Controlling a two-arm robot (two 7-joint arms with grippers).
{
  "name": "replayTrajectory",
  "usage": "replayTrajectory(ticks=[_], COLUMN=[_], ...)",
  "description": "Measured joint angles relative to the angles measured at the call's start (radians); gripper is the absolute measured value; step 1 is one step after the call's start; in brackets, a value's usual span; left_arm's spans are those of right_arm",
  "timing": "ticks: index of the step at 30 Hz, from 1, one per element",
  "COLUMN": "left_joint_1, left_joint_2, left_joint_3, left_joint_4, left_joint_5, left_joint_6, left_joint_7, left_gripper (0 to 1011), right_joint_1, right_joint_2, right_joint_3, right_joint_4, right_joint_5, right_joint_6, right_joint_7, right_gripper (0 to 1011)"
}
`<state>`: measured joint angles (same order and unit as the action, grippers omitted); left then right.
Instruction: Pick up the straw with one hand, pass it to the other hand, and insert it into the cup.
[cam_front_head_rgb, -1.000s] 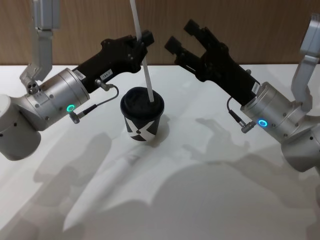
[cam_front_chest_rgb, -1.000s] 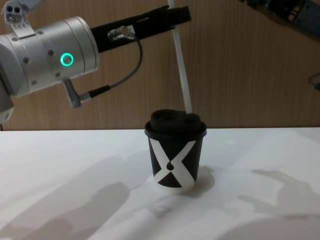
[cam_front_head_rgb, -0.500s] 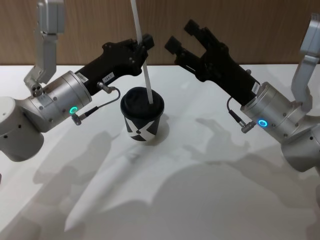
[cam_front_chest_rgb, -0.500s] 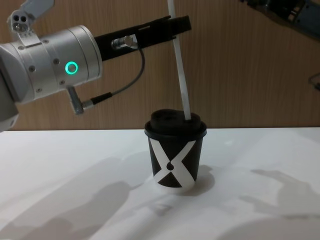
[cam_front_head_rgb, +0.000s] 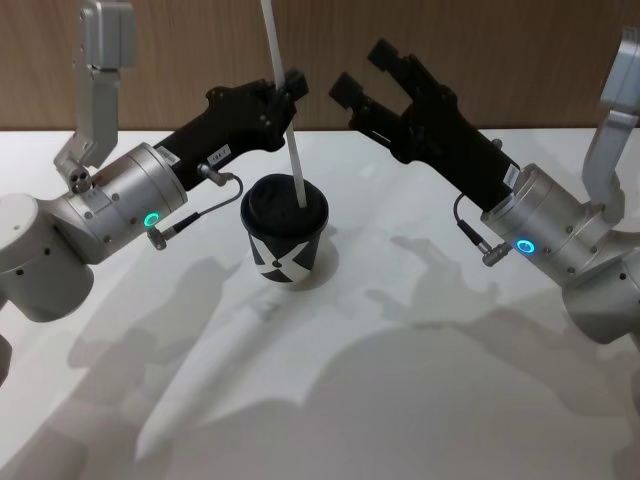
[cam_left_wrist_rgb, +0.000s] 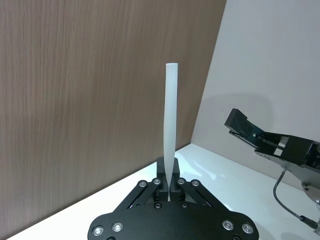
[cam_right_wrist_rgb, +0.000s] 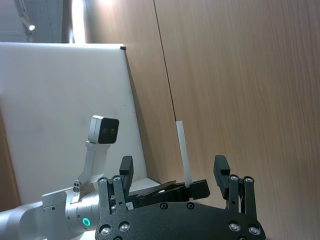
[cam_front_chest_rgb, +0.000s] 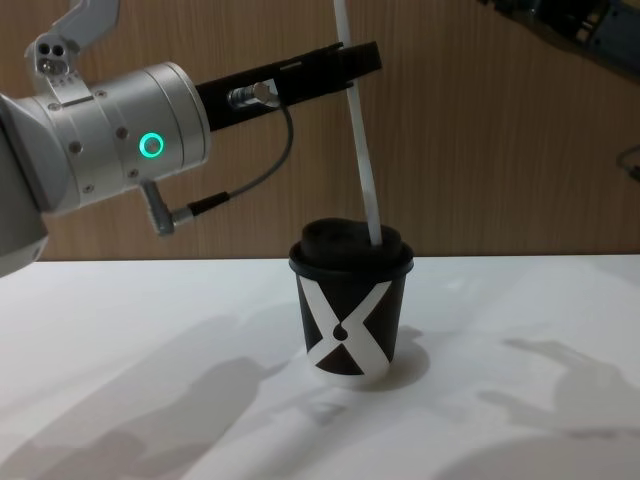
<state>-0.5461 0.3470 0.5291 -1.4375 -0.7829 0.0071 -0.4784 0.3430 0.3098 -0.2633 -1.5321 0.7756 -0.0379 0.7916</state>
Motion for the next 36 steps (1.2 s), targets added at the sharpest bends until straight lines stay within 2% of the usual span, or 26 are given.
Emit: replayTrajectory(ticks=[22,30,31,36], left_joint_1=[0.005,0.011,0.013,0.022], left_joint_2=[-0.026,-0.031,-0.031,-0.03], left_joint_3=[-0.006,-0.01,-0.012,-0.018], left_joint_4=[0.038,0.047,0.048,0.046], left_joint_5=[-0.007,-0.003,-0.002,-0.002], left_joint_6=[0.038,0.038,0.037,0.032], left_joint_7=[-0.015,-0.022,-0.024,-0.029], left_gripper=[28,227,281,423], right_joint_1=[0.0,0.0,0.0,0.0], right_joint_2=[0.0,0.0,0.0,0.0], right_joint_3=[0.0,0.0,0.0,0.0], right_joint_4=[0.0,0.0,0.0,0.0], right_joint_5=[0.0,0.0,0.0,0.0], right_joint_6=[0.0,0.0,0.0,0.0], right_joint_7=[0.0,0.0,0.0,0.0], right_gripper=[1001,1001,1001,1001])
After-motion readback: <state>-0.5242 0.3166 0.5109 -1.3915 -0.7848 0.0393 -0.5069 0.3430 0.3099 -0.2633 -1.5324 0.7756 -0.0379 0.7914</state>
